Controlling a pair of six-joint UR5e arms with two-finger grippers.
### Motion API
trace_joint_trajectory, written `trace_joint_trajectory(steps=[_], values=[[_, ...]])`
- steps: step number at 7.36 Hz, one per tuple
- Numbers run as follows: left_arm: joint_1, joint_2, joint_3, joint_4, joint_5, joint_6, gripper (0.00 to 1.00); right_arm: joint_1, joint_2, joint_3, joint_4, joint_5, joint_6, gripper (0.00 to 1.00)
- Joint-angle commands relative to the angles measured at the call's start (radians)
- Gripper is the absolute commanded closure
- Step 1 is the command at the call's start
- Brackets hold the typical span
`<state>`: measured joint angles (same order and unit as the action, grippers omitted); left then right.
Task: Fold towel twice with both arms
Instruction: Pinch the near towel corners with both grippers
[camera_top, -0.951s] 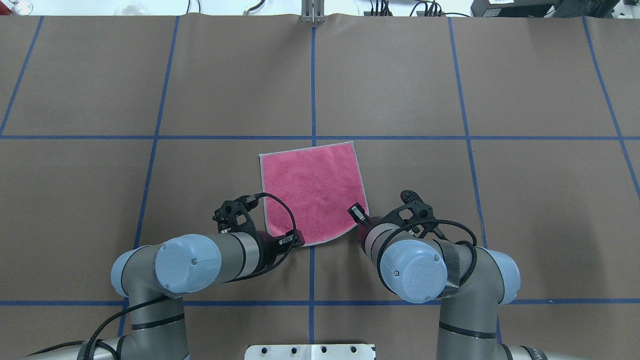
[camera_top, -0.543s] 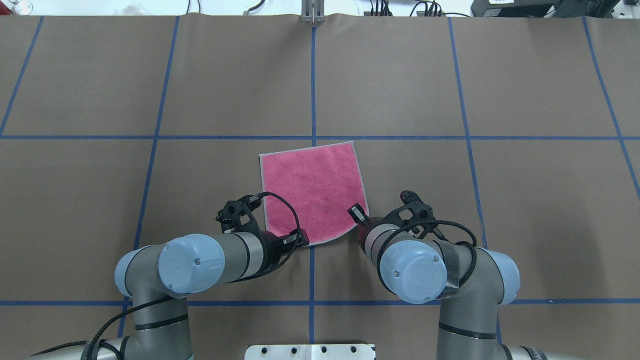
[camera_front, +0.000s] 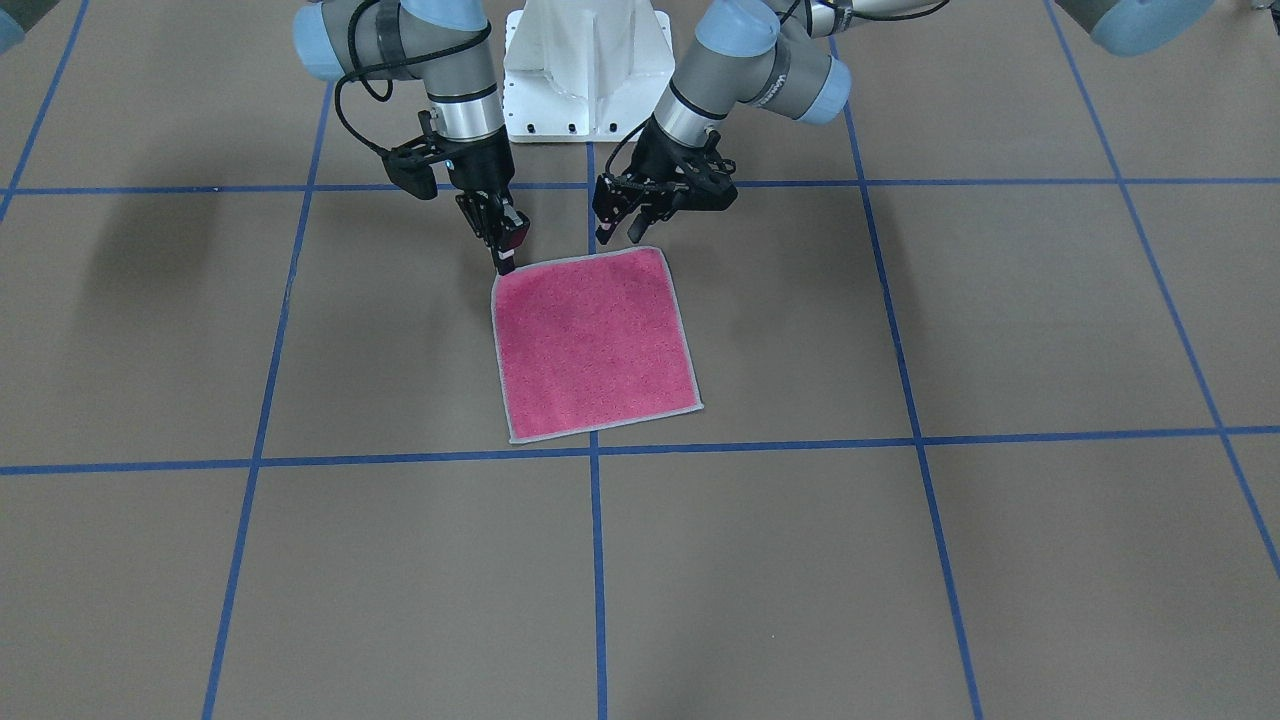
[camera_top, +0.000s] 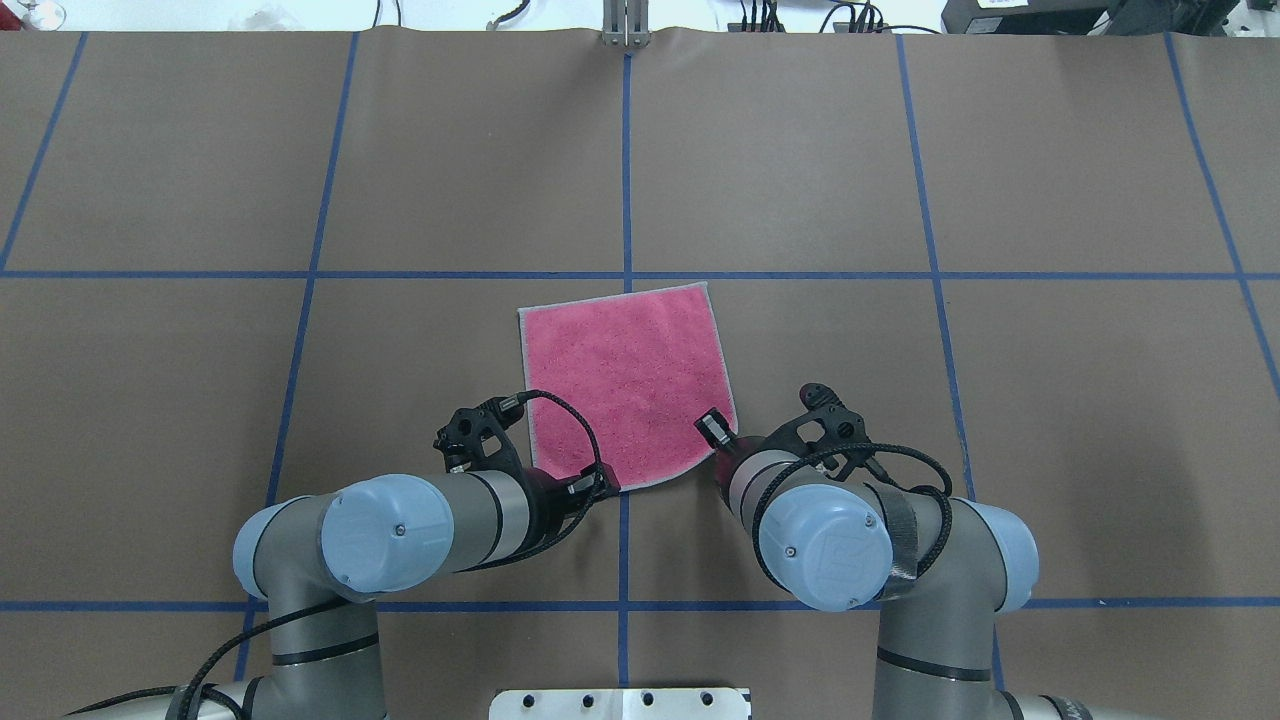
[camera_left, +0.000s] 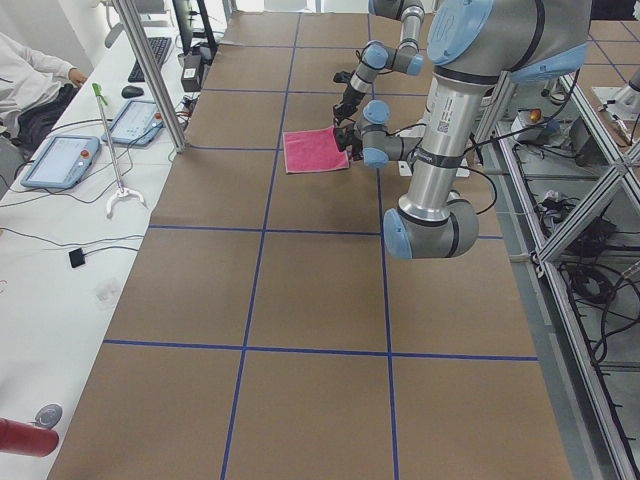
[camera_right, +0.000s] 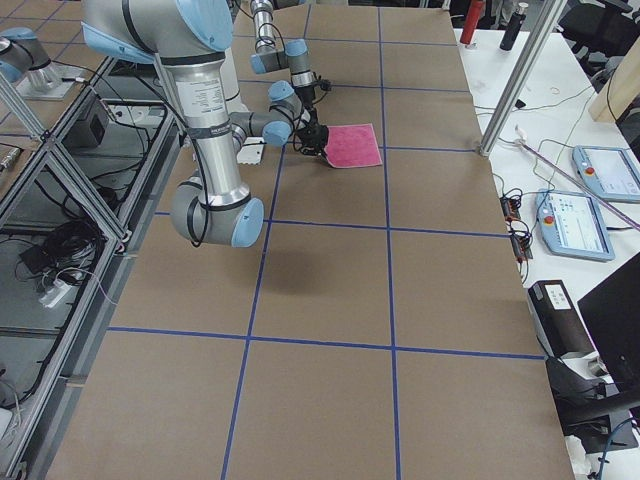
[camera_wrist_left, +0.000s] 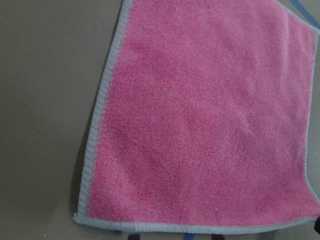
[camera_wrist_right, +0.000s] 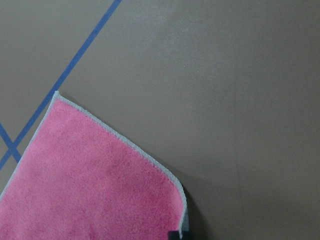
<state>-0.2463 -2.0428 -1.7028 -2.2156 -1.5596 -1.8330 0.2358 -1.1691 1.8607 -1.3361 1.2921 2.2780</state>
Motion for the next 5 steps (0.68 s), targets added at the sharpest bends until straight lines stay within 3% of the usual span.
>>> trace_joint_trajectory(steps=[1, 5], values=[[0.013, 0.0, 0.003, 0.001, 0.0, -0.002, 0.35, -0.001, -0.001, -0.002, 0.0, -0.002, 0.0, 1.0], [0.019, -0.01, 0.017, 0.001, 0.029, -0.035, 0.36, -0.004, -0.001, -0.002, 0.0, -0.004, 0.0, 1.0]])
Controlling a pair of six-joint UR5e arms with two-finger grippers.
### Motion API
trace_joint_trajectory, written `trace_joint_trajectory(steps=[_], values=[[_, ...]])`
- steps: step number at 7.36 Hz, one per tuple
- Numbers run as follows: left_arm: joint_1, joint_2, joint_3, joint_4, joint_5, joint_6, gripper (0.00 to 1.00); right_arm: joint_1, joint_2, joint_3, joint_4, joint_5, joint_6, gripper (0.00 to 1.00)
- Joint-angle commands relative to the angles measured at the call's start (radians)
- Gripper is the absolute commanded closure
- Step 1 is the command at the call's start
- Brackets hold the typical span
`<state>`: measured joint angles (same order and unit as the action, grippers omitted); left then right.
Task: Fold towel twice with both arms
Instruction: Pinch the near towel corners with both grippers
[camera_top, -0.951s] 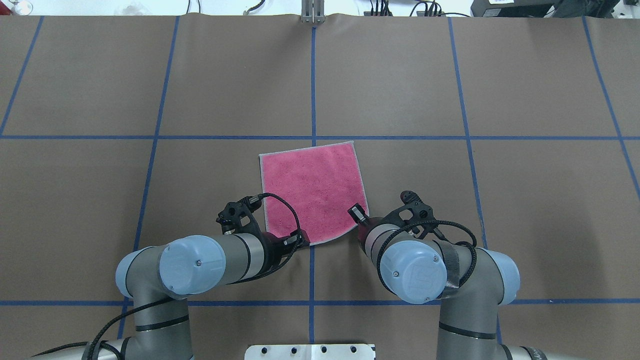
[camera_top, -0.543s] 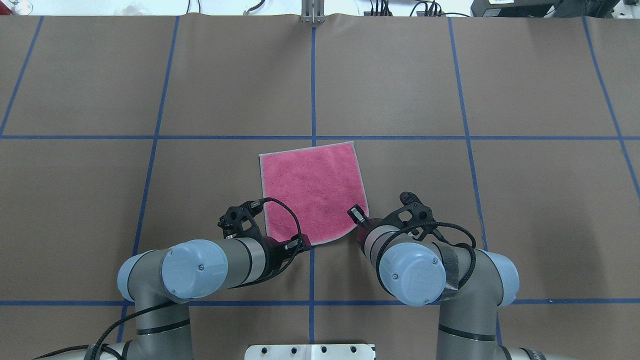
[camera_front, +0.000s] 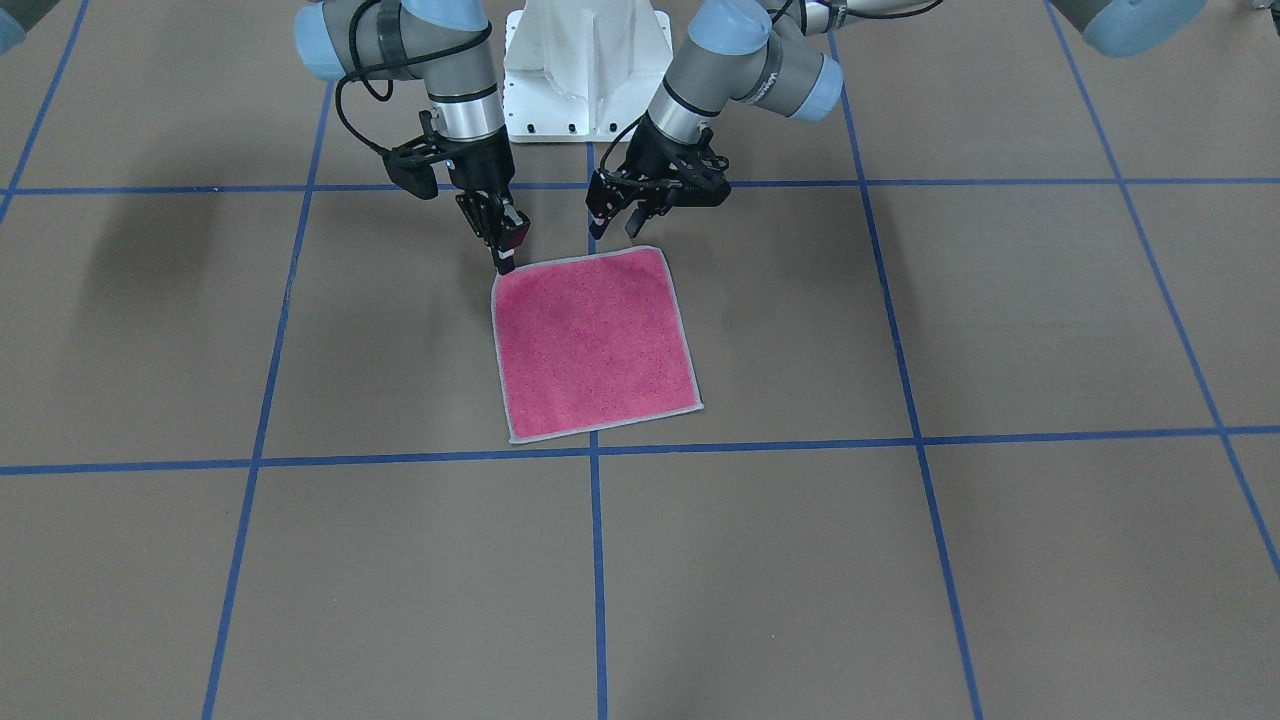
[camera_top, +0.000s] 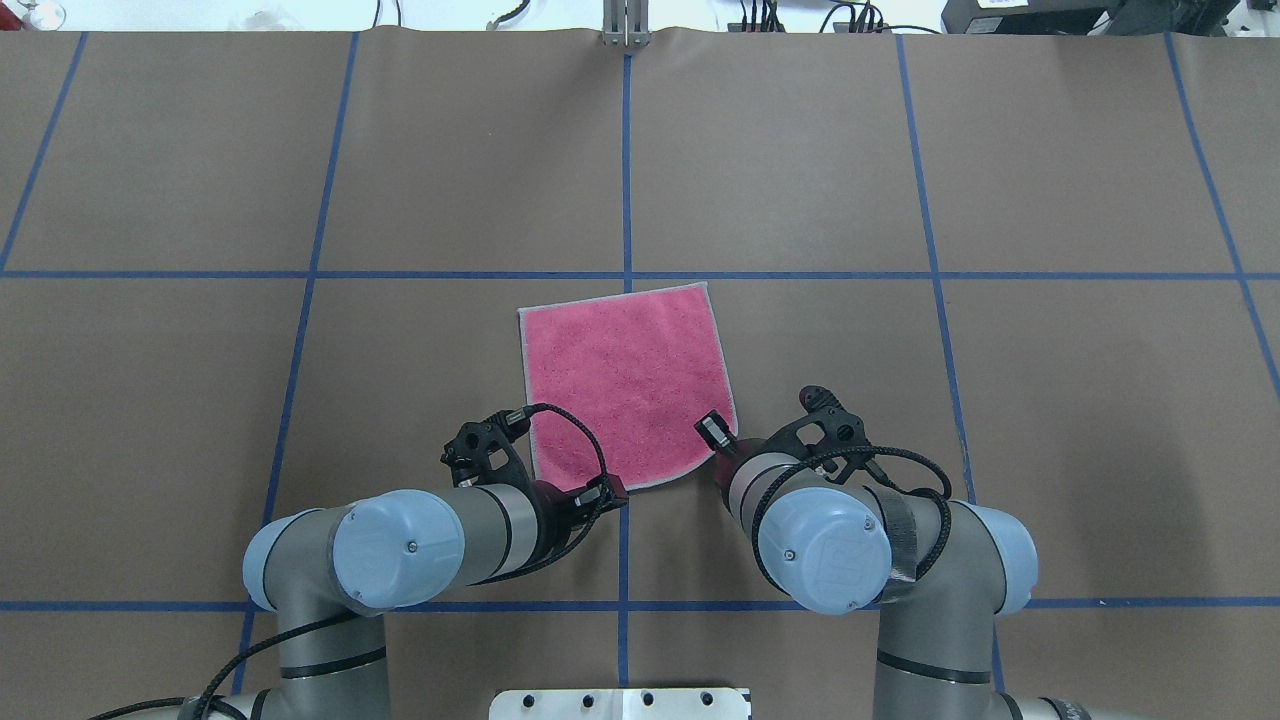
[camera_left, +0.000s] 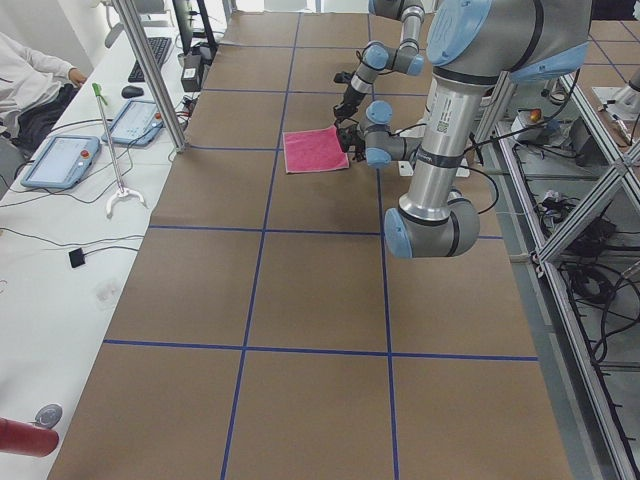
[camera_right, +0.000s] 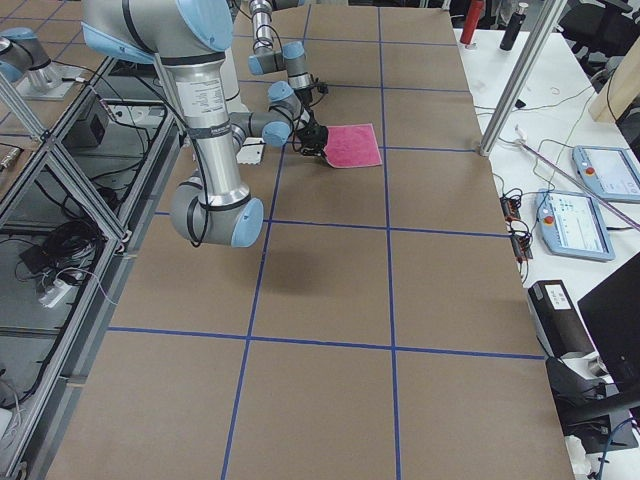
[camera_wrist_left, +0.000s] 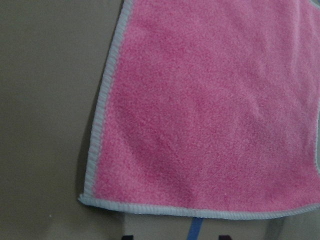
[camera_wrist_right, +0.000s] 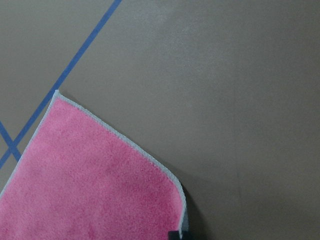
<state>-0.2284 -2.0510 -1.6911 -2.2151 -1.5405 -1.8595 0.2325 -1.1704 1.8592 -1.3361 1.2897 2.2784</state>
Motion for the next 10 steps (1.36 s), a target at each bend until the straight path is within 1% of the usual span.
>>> trace_joint_trajectory(steps=[1, 4, 8, 10], values=[[-0.002, 0.0, 0.005, 0.0, 0.013, -0.009, 0.38, -0.001, 0.0, 0.0, 0.0, 0.0, 0.001, 1.0], [-0.011, 0.003, 0.004, -0.005, 0.033, -0.004, 0.42, -0.001, 0.0, 0.001, 0.0, -0.001, 0.001, 1.0], [-0.028, 0.032, -0.005, -0.006, 0.033, -0.006, 0.43, -0.001, 0.0, 0.0, 0.0, -0.007, 0.001, 1.0], [-0.028, 0.041, -0.012, -0.008, 0.031, -0.003, 0.52, -0.001, 0.0, 0.0, 0.0, -0.007, 0.0, 1.0]])
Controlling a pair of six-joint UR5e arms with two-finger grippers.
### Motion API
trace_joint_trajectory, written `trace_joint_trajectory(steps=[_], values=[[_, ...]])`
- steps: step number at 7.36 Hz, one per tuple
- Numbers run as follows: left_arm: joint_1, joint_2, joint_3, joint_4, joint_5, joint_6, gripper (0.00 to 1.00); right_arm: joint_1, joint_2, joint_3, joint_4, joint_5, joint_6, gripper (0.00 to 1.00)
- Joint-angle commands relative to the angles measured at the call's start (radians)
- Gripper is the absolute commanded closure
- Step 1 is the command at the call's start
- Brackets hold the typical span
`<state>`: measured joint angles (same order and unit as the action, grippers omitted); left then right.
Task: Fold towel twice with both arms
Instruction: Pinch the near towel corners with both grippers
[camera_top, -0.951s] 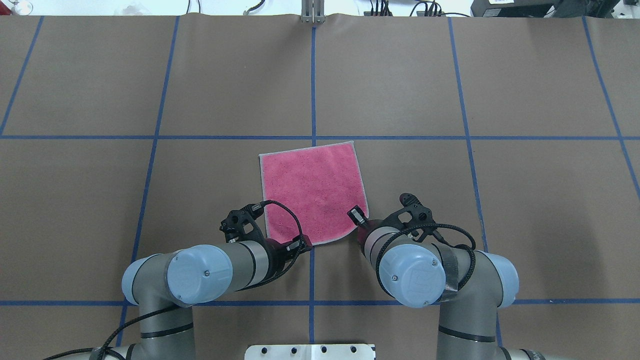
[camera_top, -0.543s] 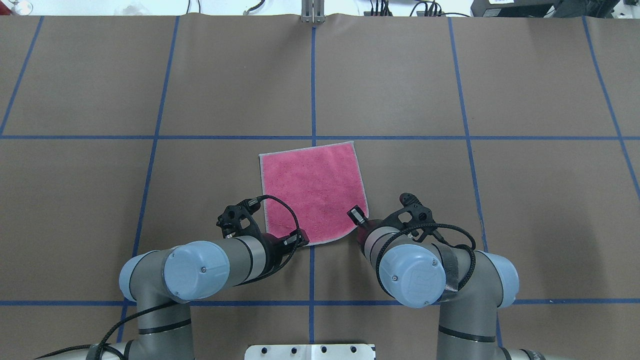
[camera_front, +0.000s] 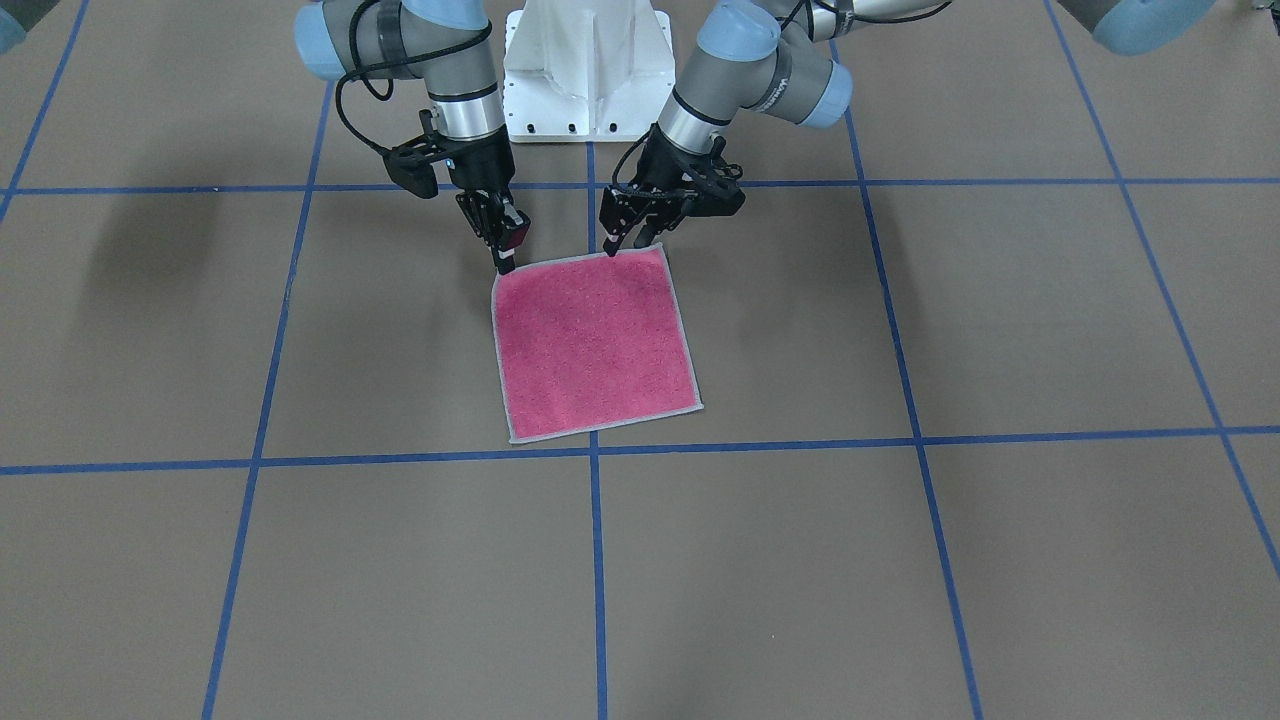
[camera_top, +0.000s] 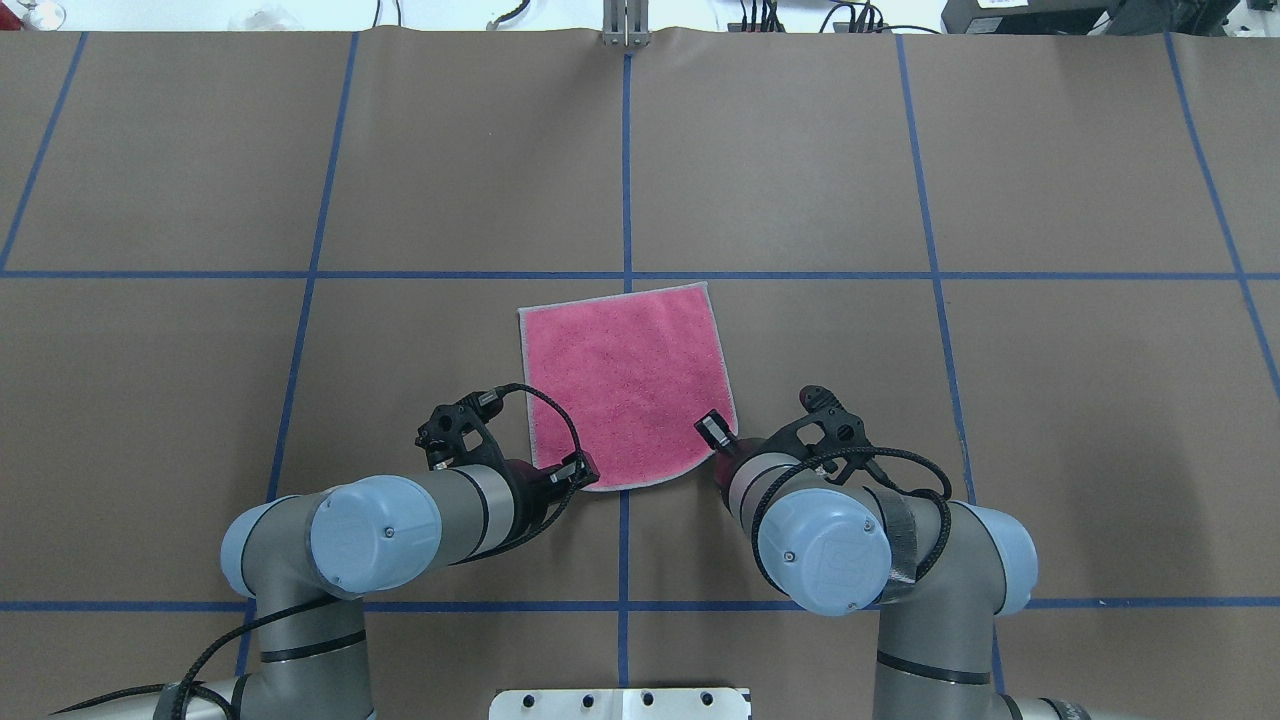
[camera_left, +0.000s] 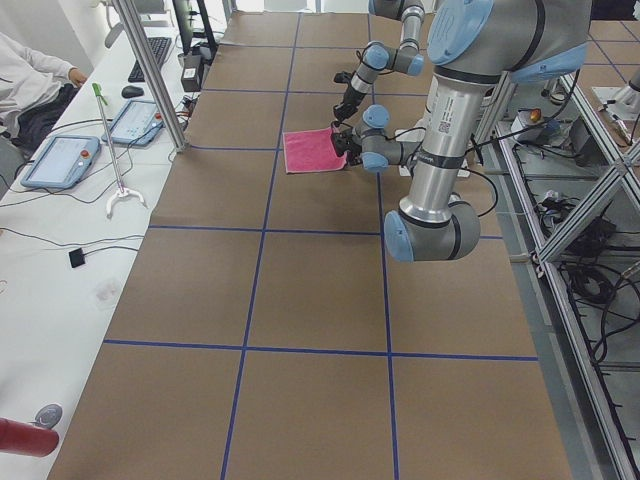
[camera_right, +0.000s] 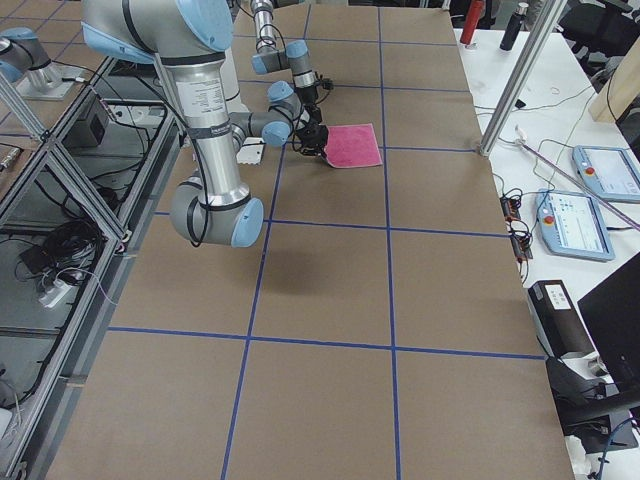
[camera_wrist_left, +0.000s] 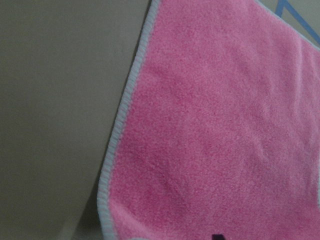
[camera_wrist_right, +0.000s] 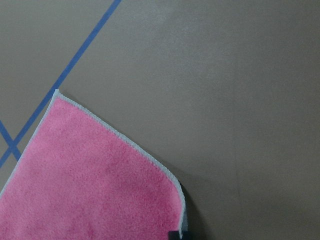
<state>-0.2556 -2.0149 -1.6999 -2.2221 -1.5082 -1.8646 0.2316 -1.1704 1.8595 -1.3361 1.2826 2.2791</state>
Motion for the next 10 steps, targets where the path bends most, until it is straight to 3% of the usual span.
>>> trace_joint_trajectory(steps=[1, 3, 10], values=[[-0.001, 0.007, -0.004, -0.001, -0.001, 0.005, 0.59, 0.0, 0.0, 0.001, 0.0, 0.0, 0.0, 1.0], [-0.001, 0.013, -0.018, -0.001, -0.003, 0.007, 0.69, 0.0, 0.0, 0.001, 0.0, 0.0, 0.0, 1.0], [-0.004, 0.034, -0.026, -0.001, -0.003, 0.002, 0.64, 0.0, 0.0, 0.001, 0.0, 0.0, -0.001, 1.0]])
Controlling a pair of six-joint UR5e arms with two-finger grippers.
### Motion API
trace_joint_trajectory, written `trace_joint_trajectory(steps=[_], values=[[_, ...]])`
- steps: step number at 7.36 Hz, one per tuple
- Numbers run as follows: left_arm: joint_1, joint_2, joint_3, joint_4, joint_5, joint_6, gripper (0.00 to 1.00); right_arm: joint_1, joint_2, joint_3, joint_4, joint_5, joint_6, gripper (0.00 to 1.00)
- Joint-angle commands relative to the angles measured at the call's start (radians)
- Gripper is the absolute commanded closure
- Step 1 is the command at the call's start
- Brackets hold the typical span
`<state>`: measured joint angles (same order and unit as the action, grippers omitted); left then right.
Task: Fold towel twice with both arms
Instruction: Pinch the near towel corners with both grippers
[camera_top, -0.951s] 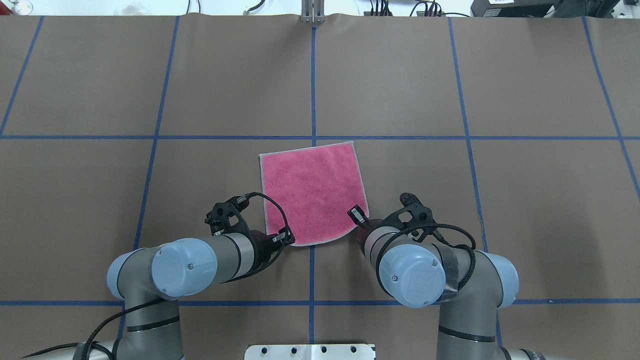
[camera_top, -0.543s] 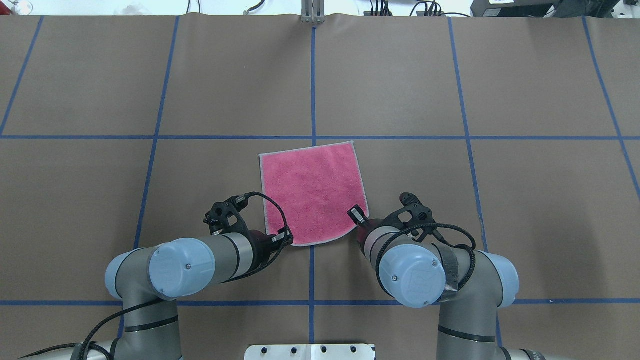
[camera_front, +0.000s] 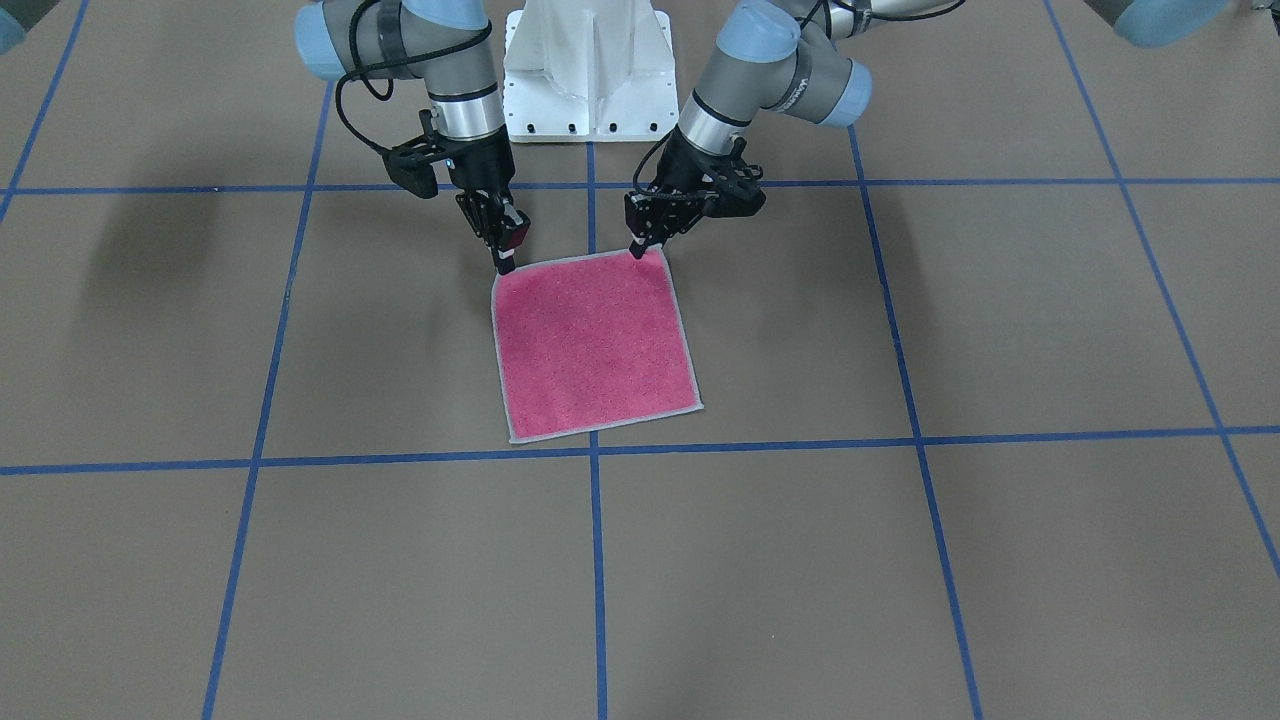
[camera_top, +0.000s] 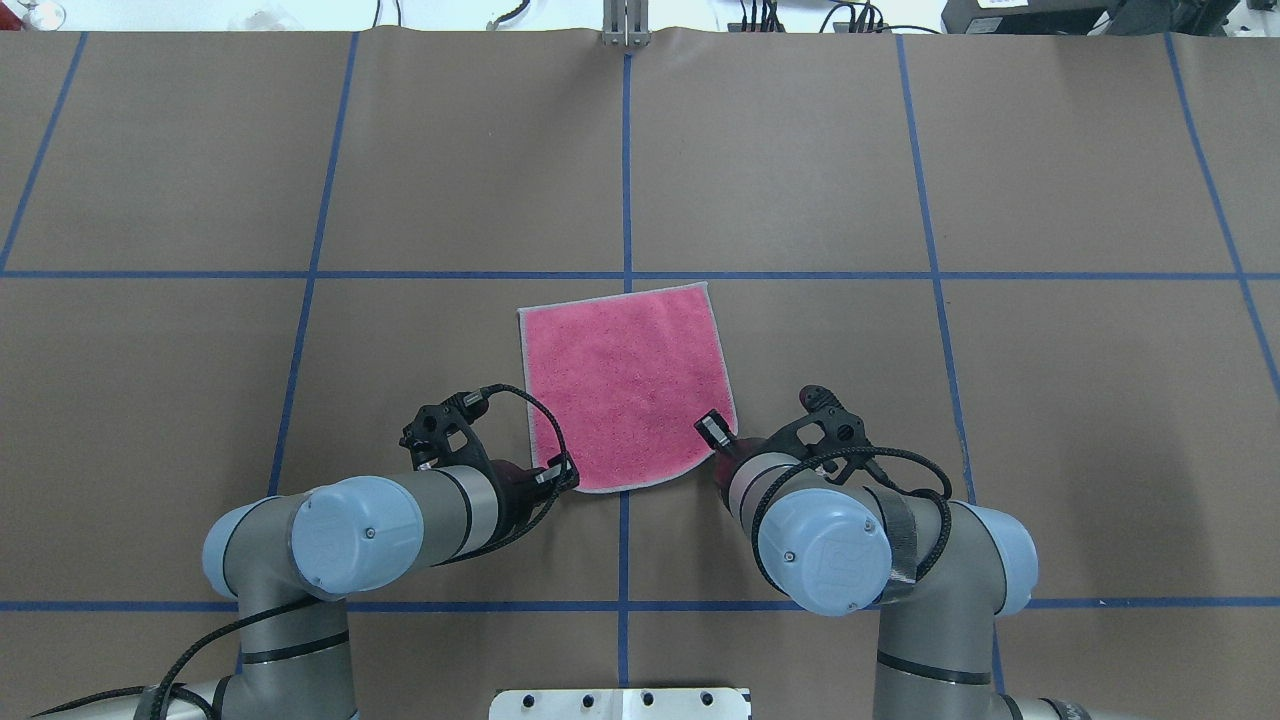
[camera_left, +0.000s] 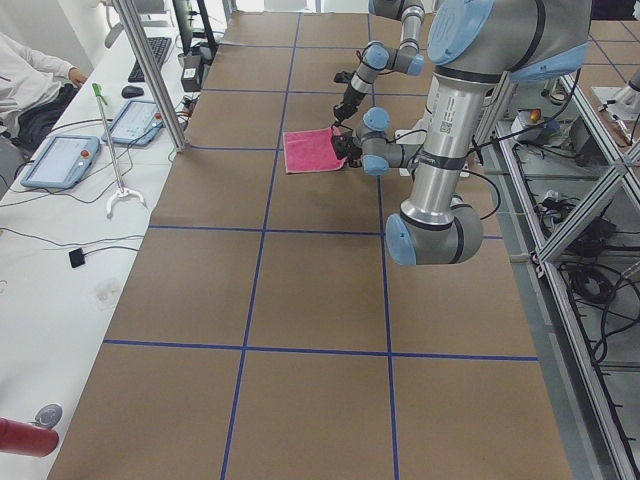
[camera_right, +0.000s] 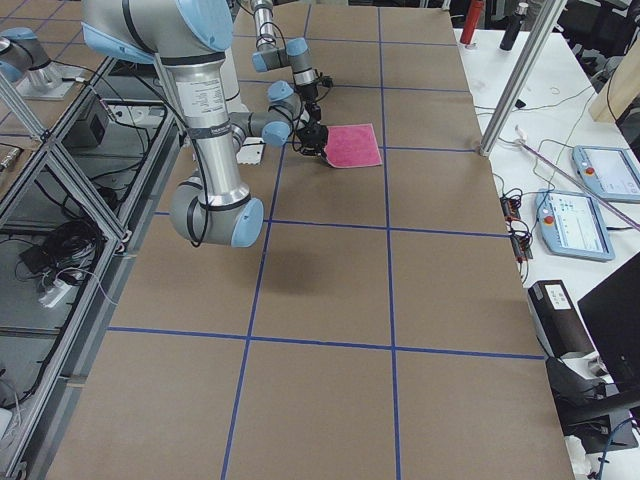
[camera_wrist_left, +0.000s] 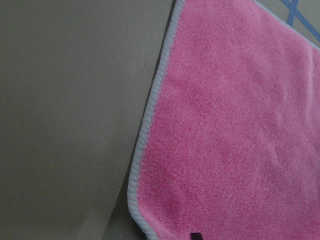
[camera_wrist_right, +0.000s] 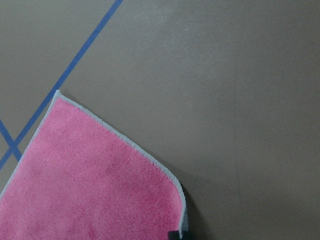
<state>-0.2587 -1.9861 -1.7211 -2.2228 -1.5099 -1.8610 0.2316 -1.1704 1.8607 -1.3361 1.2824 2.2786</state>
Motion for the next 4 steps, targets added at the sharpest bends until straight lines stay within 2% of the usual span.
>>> trace_joint_trajectory(steps=[1, 4], values=[[-0.001, 0.015, -0.008, 0.0, -0.001, -0.001, 0.64, 0.0, 0.0, 0.002, 0.0, -0.002, -0.001, 1.0], [0.004, 0.056, -0.051, 0.0, -0.009, 0.0, 0.65, 0.0, 0.0, 0.002, 0.0, -0.002, -0.001, 1.0]])
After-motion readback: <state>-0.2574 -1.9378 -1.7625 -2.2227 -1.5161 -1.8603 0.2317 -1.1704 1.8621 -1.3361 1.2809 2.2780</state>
